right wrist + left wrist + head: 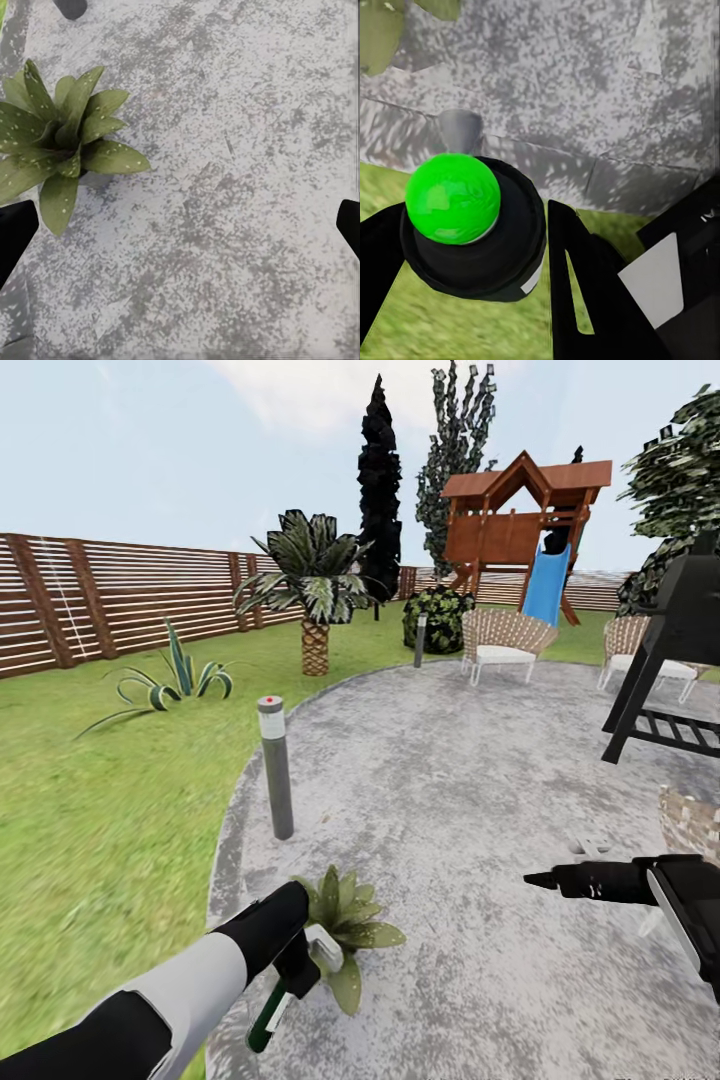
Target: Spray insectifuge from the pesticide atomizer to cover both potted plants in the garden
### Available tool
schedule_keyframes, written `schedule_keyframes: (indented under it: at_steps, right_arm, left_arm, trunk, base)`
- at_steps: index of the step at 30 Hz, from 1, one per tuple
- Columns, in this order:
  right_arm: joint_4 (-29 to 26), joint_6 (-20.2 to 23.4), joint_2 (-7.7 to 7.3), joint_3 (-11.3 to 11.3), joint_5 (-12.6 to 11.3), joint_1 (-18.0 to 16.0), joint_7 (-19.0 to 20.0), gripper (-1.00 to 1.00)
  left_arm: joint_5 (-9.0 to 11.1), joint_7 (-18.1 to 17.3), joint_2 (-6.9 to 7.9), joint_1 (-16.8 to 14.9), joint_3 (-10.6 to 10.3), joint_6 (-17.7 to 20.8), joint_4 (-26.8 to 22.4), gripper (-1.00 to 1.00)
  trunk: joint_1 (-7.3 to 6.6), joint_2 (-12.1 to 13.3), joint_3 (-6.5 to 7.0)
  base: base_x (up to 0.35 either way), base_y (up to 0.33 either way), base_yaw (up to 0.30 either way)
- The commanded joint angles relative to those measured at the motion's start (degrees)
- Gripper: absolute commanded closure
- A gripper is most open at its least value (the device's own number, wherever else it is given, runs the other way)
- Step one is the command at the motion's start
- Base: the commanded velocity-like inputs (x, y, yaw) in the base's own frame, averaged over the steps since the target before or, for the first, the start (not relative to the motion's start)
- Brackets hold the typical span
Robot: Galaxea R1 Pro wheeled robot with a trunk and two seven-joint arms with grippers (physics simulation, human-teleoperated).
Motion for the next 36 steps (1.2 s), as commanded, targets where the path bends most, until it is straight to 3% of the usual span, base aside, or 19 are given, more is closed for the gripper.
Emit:
schedule_keyframes:
  at_steps: [1,5,9,17,22,30,36]
  right_arm:
    - [0.0,0.4,-0.01,-0.1,0.1,0.0,0.3,-1.00]
    - [0.0,0.4,0.00,-0.1,0.1,0.0,0.3,-1.00]
    - [0.0,0.4,0.01,-0.1,0.1,0.0,0.3,-1.00]
    - [0.0,0.4,0.01,-0.1,0.1,0.0,0.3,-1.00]
    - [0.0,0.4,0.01,-0.1,0.1,0.0,0.2,-1.00]
    - [0.0,0.4,0.01,-0.1,0.1,0.0,0.2,-1.00]
    - [0.0,0.4,0.01,-0.1,0.1,0.0,0.2,-1.00]
  left_arm:
    - [-0.8,-0.6,-0.24,0.0,-0.2,0.0,-0.1,1.00]
    - [-0.7,-0.7,-1.59,0.0,-0.2,0.1,-0.1,1.00]
    - [-0.7,-0.6,-1.76,0.0,-0.1,0.1,0.0,1.00]
    - [-0.6,-0.4,-0.32,0.0,0.0,0.3,0.9,1.00]
    - [-0.7,-0.4,2.54,-0.1,0.4,0.4,0.8,1.00]
    - [-0.7,-0.3,2.75,-0.3,0.4,0.4,0.5,1.00]
    - [-0.7,-0.3,2.67,-0.3,0.4,0.4,0.5,1.00]
  trunk:
    - [-0.01,0.0,-0.05]
    - [-0.01,0.0,-0.05]
    - [-0.01,0.0,-0.05]
    - [-0.01,0.0,-0.05]
    - [-0.01,0.0,-0.05]
    - [-0.01,0.0,-0.05]
    - [-0.01,0.0,-0.05]
  base:
    - [0.000,0.000,-0.057]
    - [0.000,0.000,-0.016]
    - [0.000,0.000,-0.001]
    - [-0.056,0.119,0.000]
    - [-0.114,0.271,0.000]
    - [0.102,0.310,-0.005]
    - [0.126,0.315,-0.209]
